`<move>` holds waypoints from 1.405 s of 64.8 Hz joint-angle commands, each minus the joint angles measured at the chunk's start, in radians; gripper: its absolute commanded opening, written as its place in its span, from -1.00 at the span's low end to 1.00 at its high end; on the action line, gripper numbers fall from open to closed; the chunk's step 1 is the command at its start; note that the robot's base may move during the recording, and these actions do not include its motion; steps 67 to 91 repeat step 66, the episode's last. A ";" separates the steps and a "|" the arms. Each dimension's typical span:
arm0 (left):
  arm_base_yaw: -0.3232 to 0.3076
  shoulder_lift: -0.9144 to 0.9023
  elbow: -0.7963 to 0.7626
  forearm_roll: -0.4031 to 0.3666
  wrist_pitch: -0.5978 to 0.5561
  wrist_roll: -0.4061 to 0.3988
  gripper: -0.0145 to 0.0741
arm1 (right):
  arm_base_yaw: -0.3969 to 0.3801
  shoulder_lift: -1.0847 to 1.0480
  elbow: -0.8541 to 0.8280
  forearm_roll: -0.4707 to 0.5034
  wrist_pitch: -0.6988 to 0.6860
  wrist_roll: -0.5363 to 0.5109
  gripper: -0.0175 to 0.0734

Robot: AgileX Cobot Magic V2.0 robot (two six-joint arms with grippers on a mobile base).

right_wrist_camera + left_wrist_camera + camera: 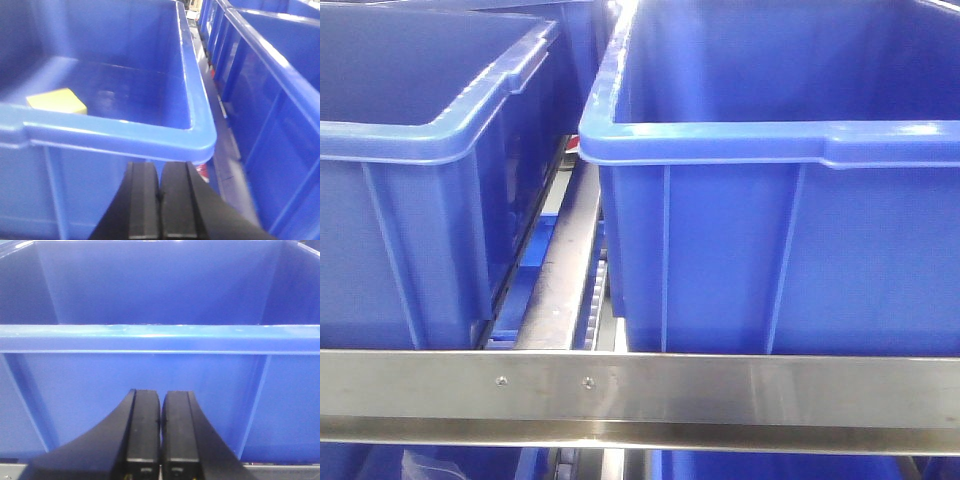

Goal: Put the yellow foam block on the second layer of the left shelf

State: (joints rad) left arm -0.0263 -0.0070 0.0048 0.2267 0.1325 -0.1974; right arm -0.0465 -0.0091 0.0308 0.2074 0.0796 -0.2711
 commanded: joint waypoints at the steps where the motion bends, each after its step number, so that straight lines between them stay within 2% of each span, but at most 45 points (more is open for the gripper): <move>1: -0.001 -0.014 0.026 -0.003 -0.085 -0.004 -0.36 | -0.007 -0.019 -0.022 0.050 -0.100 -0.002 -0.50; 91: -0.001 -0.014 0.026 -0.003 -0.085 -0.004 -0.36 | -0.007 -0.019 -0.022 0.054 -0.097 -0.002 -0.50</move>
